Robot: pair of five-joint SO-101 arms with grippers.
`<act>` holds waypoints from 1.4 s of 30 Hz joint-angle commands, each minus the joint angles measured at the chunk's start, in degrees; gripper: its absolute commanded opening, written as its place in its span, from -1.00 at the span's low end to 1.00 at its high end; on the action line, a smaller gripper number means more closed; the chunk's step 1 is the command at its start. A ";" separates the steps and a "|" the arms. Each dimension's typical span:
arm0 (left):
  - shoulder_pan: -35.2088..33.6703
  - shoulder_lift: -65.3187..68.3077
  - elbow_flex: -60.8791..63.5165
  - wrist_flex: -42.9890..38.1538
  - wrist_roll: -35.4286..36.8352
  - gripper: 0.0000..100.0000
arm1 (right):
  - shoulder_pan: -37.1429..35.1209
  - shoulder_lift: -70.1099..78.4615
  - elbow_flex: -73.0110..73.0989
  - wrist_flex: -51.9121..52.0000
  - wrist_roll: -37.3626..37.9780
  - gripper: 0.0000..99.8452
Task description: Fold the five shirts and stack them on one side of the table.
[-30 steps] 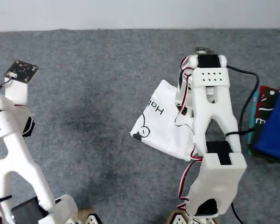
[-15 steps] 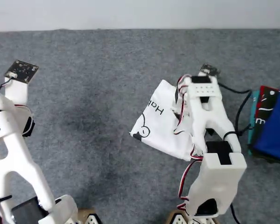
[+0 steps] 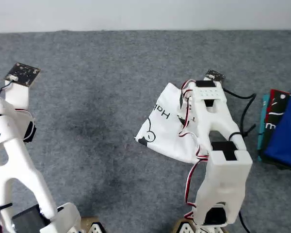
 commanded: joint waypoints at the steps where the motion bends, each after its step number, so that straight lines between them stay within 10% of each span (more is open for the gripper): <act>1: -0.44 -2.29 -0.66 1.14 -0.70 -0.97 | -0.66 4.97 -3.25 4.26 1.85 -0.92; 24: -0.18 -2.29 -3.38 1.14 -0.79 -0.97 | 13.93 -38.81 -6.59 20.62 45.27 -0.98; 42: -0.18 -2.20 -3.12 1.05 -0.53 -0.97 | 39.16 -47.96 -5.98 6.99 58.55 -0.98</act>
